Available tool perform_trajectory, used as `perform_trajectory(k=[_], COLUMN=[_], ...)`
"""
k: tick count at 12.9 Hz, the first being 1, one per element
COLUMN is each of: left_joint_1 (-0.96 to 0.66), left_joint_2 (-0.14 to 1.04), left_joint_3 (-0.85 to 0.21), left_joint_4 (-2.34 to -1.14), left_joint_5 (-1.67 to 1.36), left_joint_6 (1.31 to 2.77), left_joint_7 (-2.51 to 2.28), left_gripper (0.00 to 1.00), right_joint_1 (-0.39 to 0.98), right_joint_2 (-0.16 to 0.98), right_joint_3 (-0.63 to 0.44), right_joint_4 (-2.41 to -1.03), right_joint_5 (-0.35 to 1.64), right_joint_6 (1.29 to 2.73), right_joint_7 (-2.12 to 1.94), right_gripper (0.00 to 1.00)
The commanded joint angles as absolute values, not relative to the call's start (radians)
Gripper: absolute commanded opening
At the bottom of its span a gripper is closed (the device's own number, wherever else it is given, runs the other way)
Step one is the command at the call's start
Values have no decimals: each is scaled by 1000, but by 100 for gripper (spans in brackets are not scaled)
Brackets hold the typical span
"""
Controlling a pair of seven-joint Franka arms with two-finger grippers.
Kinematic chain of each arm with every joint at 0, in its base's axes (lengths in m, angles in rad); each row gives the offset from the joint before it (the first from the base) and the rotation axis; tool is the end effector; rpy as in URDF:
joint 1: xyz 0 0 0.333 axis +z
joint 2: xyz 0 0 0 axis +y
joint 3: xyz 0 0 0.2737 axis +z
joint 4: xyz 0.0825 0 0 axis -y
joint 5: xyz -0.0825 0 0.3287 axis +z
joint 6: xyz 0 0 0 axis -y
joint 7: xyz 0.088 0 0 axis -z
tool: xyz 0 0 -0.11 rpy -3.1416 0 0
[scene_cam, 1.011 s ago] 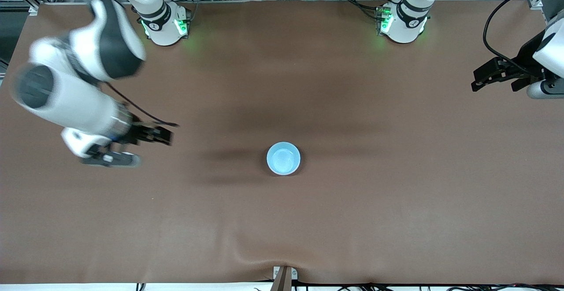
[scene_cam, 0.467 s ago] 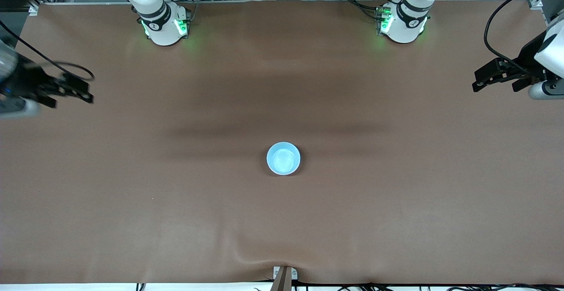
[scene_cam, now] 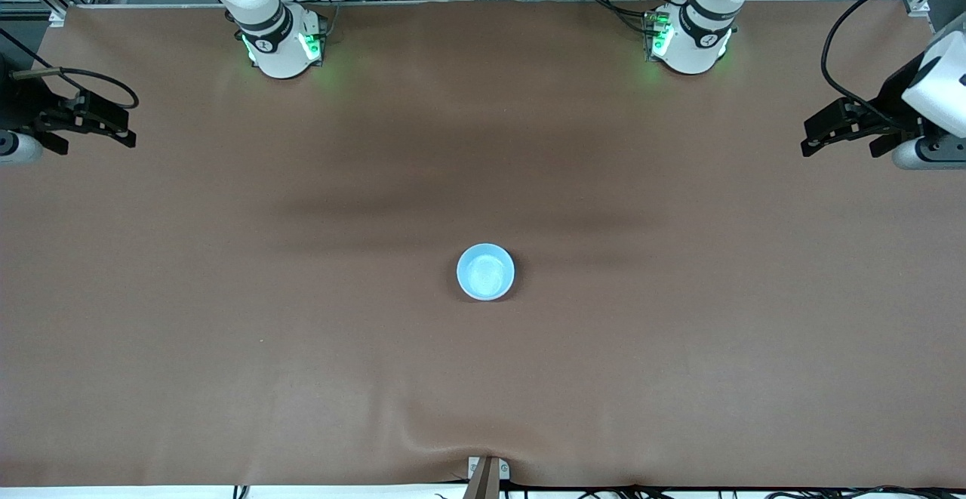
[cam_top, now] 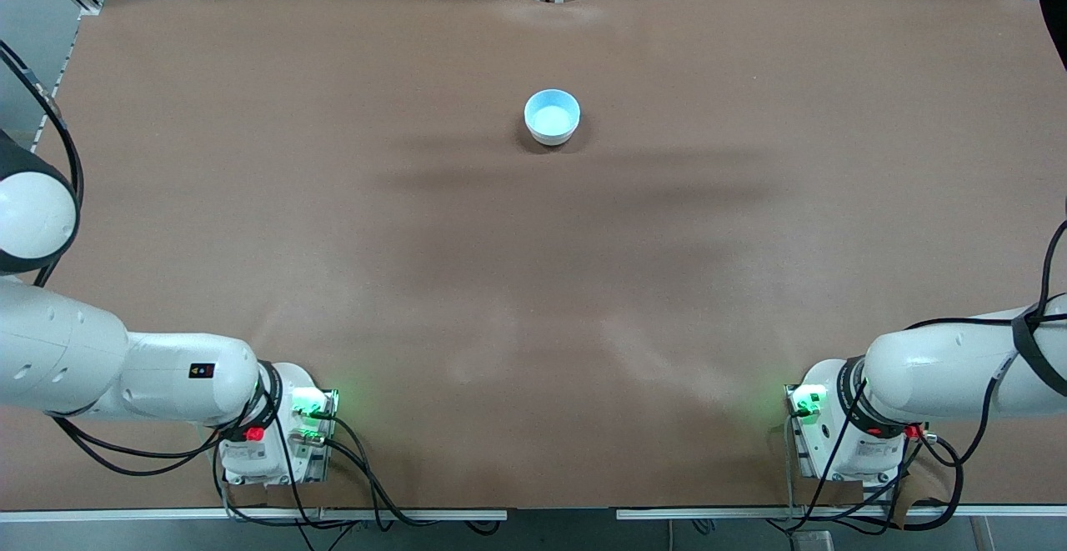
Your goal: Stack pink and blue bowls on white bowl
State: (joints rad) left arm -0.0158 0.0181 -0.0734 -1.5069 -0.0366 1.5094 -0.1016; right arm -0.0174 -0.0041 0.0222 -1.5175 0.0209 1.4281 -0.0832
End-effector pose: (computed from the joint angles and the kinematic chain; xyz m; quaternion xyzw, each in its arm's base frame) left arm 0.4960 -0.0482 0.5914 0.9998 0.0052 -0.0095 0.0181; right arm 0.4831 0.0049 0.5912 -0.9980 -0.0450 0.0422 0.0120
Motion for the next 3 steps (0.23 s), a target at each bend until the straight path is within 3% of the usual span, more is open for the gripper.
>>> perform_trajectory(k=[1, 3], left_joint_1=[-26, -28], left_joint_2=[6, 8], left_joint_3=[-54, -54], left_joint_4=[-1506, -1506], left_joint_5=[-37, -37], left_joint_6=[1508, 1508], left_joint_7=[-101, -104], left_gripper=[100, 100], right_joint_1=[-25, -26], right_joint_2=[-48, -49], right_joint_3=[32, 31], right_joint_4=[-1546, -1545], right_joint_5=[5, 5], right_joint_6=[1408, 1408], right_joint_7=[-42, -38], right_gripper=[100, 100])
